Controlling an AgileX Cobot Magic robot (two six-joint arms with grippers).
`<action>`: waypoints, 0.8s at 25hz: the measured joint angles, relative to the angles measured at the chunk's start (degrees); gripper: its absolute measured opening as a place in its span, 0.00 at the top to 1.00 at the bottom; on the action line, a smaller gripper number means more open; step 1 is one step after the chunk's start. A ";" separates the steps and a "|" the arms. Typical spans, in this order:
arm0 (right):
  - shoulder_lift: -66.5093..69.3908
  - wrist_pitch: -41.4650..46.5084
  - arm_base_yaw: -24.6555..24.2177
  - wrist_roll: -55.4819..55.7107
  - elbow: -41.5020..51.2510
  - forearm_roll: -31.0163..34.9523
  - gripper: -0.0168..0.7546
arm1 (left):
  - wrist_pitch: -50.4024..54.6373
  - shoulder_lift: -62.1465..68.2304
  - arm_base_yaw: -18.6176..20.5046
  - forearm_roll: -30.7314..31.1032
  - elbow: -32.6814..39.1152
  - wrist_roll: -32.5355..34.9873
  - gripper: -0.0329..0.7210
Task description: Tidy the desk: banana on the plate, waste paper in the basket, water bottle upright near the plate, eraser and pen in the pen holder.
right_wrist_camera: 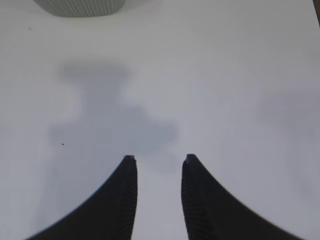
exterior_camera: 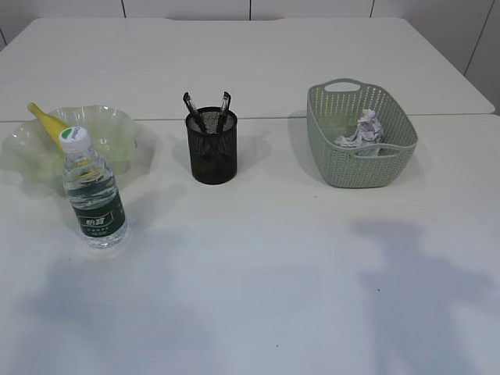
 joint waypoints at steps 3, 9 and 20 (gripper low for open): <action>-4.52 1.00 0.00 0.67 0.00 0.90 0.68 | 1.44 -2.19 0.09 0.30 0.00 -0.19 0.58; -13.08 10.14 0.00 1.31 0.00 1.04 0.68 | 6.17 -7.54 0.09 0.30 0.92 -0.85 0.58; -28.88 20.30 0.00 -1.54 0.00 2.37 0.51 | 14.44 -22.33 0.09 -1.24 0.92 -0.54 0.43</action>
